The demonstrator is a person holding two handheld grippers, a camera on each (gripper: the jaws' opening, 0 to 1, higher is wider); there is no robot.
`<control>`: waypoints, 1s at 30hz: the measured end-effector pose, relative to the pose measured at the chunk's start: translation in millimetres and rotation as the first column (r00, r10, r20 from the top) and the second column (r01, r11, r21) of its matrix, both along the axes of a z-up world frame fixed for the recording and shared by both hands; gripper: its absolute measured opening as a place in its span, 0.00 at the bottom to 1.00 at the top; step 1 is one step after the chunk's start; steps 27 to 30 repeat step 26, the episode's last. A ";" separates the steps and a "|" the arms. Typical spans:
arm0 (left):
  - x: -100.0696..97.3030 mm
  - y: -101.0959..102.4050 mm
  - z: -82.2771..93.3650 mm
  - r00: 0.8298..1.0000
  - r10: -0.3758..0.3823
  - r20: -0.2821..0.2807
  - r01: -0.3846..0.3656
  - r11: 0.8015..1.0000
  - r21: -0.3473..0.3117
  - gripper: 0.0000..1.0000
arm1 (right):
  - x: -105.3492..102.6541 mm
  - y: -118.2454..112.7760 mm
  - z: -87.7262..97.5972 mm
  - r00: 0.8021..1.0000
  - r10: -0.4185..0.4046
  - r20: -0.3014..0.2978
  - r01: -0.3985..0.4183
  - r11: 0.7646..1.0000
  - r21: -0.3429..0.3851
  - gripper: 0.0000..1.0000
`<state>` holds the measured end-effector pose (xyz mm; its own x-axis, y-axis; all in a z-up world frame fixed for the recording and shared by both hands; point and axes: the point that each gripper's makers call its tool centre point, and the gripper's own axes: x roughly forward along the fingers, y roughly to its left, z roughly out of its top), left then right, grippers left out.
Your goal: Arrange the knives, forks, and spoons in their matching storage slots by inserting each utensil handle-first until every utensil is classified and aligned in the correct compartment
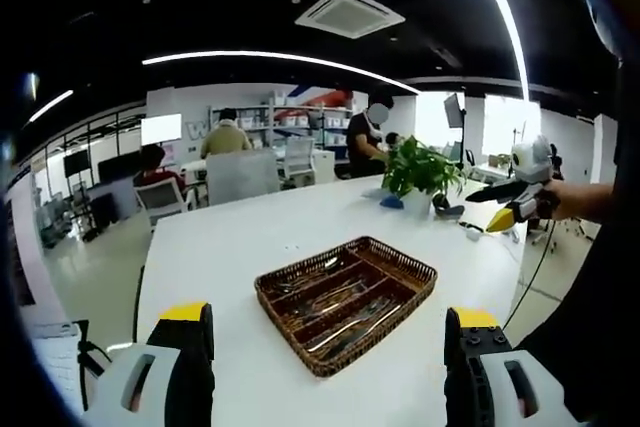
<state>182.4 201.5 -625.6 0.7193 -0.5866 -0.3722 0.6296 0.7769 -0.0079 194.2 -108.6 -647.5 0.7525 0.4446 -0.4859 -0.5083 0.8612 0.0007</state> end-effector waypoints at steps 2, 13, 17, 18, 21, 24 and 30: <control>0.6 0.0 0.2 1.000 0.000 0.001 0.000 1.000 0.005 1.00 | -2.7 2.2 -3.5 1.000 0.013 -0.023 -0.013 1.000 0.009 0.99; 2.6 1.6 1.6 1.000 -0.005 -0.010 0.006 1.000 0.030 1.00 | 0.3 -8.2 -1.4 1.000 0.003 -0.022 -0.002 1.000 0.019 0.99; 3.5 2.3 2.4 1.000 -0.003 -0.009 0.003 0.999 0.034 1.00 | 1.8 -11.6 -0.6 1.000 -0.006 -0.022 0.007 1.000 0.029 0.99; 3.8 2.0 2.4 1.000 -0.003 -0.009 0.003 0.999 0.034 1.00 | 2.1 -11.9 -0.9 1.000 -0.007 -0.023 0.008 0.999 0.033 0.99; 4.2 1.2 3.2 1.000 -0.003 -0.007 0.003 0.999 0.035 1.00 | 2.5 -11.7 -0.3 1.000 -0.007 -0.021 0.008 0.999 0.036 0.99; 4.2 0.8 4.7 1.000 0.002 -0.002 -0.002 0.999 0.033 1.00 | 3.7 -11.3 1.0 1.000 -0.007 -0.017 0.008 0.999 0.038 0.99; 3.8 0.5 4.7 1.000 0.004 -0.001 -0.004 0.999 0.035 1.00 | 4.3 -11.3 1.1 1.000 -0.006 -0.016 0.006 0.999 0.039 0.99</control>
